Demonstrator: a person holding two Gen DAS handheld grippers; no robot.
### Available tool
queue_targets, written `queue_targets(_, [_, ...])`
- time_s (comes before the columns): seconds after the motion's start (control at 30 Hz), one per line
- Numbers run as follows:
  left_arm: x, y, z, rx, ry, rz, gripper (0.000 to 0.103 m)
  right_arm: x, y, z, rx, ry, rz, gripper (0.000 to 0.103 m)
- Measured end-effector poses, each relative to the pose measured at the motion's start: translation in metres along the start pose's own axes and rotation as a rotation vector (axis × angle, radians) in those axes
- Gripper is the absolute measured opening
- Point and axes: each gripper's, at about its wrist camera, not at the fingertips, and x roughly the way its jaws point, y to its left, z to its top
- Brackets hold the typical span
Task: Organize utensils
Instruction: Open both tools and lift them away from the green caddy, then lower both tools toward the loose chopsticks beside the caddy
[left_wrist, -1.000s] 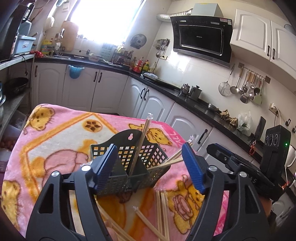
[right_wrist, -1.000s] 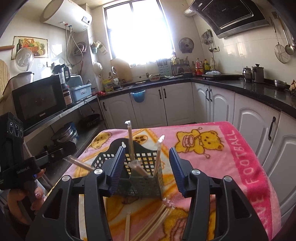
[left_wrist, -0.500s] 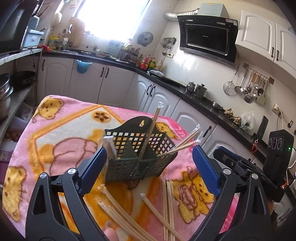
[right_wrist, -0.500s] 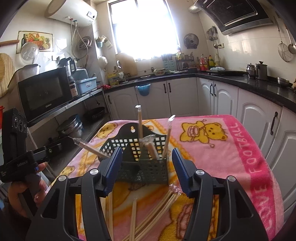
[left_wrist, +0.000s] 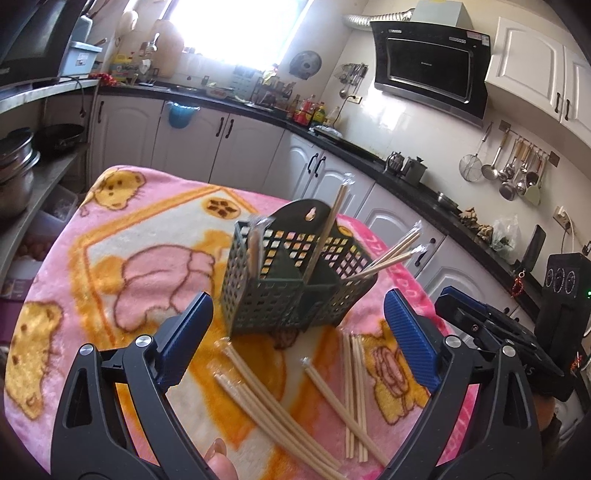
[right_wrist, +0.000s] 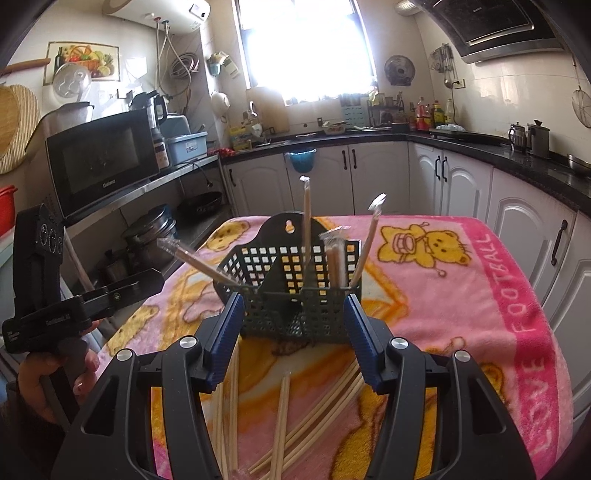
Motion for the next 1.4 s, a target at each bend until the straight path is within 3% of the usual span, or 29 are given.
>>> queue_targets(0.2, [0.004, 0.012, -0.014, -0.023, 0.036, 0.019, 0.085, 0.010, 0.006, -0.011, -0.014, 0.041, 0.022, 0.054])
queue_targets(0.3, [0.010, 0.018, -0.020, -0.034, 0.065, 0.027, 0.076, 0.016, 0.009, -0.016, -0.018, 0.065, 0.029, 0.054])
queue_targets(0.57, [0.035, 0.032, -0.040, -0.069, 0.169, 0.028, 0.038, 0.036, 0.010, -0.036, -0.023, 0.149, 0.028, 0.054])
queue_targets(0.73, [0.055, 0.038, -0.056, -0.088, 0.242, 0.023, 0.032, 0.048, 0.008, -0.045, -0.024, 0.194, 0.027, 0.054])
queue_targets(1.4, [0.102, 0.048, -0.063, -0.006, 0.357, 0.123, 0.032, 0.087, 0.001, -0.063, -0.003, 0.327, 0.054, 0.054])
